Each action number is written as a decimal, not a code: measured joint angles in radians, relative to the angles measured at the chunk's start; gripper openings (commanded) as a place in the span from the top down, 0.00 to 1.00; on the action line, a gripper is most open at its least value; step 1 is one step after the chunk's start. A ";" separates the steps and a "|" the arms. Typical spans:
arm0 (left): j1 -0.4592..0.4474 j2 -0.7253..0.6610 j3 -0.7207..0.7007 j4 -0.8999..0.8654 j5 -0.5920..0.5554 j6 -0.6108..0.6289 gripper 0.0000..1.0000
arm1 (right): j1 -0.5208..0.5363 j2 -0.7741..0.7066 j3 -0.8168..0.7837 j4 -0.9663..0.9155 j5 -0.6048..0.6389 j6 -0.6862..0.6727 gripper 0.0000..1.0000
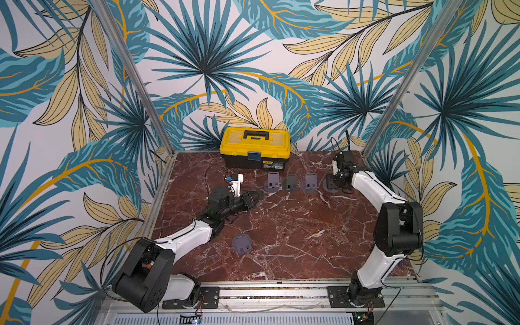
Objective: Open the phone stand
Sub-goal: Place the phone stand at the center of the board.
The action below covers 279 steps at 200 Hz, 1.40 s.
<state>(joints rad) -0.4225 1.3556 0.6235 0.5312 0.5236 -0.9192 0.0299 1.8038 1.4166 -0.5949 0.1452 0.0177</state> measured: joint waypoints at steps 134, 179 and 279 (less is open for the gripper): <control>0.005 0.027 0.038 -0.012 -0.012 0.006 0.67 | -0.019 0.106 0.071 0.023 -0.048 -0.020 0.56; 0.005 0.038 0.038 -0.013 -0.014 0.005 0.67 | -0.023 0.142 0.081 0.026 -0.057 -0.024 0.56; 0.005 0.038 0.039 -0.013 -0.016 0.003 0.67 | -0.031 0.184 0.098 0.033 -0.084 -0.026 0.56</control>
<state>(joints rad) -0.4171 1.3937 0.6621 0.5182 0.5079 -0.9161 -0.0006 1.9877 1.5150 -0.5621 0.0616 -0.0082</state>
